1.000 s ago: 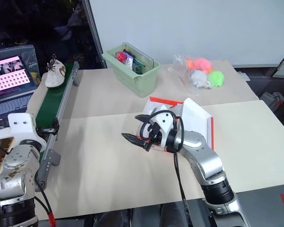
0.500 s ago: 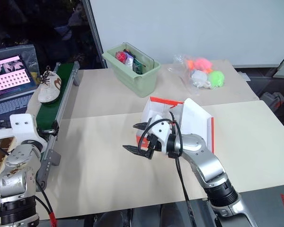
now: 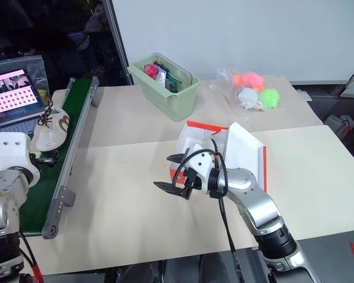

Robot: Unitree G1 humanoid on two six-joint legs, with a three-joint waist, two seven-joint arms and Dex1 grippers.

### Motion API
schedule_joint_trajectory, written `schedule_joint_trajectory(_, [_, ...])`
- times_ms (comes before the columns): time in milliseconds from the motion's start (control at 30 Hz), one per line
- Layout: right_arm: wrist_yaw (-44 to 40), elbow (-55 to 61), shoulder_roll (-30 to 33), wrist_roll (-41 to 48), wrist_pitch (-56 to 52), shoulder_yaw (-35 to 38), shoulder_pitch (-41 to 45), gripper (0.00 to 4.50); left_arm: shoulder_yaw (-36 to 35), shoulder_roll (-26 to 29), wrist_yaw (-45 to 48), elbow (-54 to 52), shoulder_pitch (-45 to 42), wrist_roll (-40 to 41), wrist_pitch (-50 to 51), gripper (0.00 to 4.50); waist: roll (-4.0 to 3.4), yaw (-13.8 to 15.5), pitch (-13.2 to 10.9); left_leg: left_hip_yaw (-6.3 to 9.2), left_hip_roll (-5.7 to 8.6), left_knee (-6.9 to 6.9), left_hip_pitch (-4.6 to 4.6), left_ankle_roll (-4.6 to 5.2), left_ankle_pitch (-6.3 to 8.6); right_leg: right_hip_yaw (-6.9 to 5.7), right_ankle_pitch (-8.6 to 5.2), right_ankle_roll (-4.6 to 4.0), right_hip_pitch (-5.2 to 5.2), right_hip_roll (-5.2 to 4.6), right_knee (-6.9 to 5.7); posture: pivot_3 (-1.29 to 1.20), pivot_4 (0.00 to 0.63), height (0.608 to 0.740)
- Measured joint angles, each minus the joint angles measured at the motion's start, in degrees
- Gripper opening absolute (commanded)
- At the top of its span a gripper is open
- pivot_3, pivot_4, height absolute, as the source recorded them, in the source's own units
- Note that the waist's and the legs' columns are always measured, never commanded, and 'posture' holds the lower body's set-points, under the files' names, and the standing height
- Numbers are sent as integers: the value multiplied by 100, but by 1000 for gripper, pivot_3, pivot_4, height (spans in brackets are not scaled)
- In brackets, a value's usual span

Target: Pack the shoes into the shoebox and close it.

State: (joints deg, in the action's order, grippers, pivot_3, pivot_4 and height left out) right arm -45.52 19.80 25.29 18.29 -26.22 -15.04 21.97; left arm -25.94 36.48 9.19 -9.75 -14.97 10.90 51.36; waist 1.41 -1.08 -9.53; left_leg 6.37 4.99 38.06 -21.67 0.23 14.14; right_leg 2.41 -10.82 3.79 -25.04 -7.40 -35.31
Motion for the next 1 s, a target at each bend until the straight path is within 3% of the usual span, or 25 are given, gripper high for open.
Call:
schedule_joint_trajectory(300, [128, 11, -13, 33, -65, 38, -24, 4493, -23, 26, 69, 86, -61, 53, 242, 4500, 1, -5, 0, 7, -3, 0, 1, -9, 8, 0, 0, 0, -5, 0, 0, 0, 150, 740])
schedule_joint_trajectory(600, [236, 91, -15, 103, -210, 240, -22, 4493, -446, -581, -255, -60, 41, 90, 1059, 4500, 1, 15, 5, 4, -7, -2, 58, -11, 16, 1, -1, 0, 36, 0, -7, 0, 150, 740])
schedule_joint_trajectory(633, [241, 91, -15, 103, -222, 251, -18, 4500, -448, -639, -273, -115, 28, 97, 1126, 4086, 0, 16, 5, 1, -7, -3, 69, -11, 16, 0, -1, 1, 52, 0, -4, 0, 150, 740])
schedule_joint_trajectory(700, [251, 92, -15, 104, -252, 273, -5, 4500, -495, -711, -312, -128, -11, 96, 1169, 3736, 0, 16, 5, -3, -8, -11, 105, -11, 17, -2, -6, 8, 89, 0, 2, 0, 150, 740])
schedule_joint_trajectory(1000, [352, 91, -51, 107, -308, 417, 52, 4500, -549, -752, -286, -132, -114, 152, 1232, 725, -2, 42, 7, -1, -8, -15, 112, -13, 18, -2, -8, 11, 95, 0, 5, 0, 150, 740])
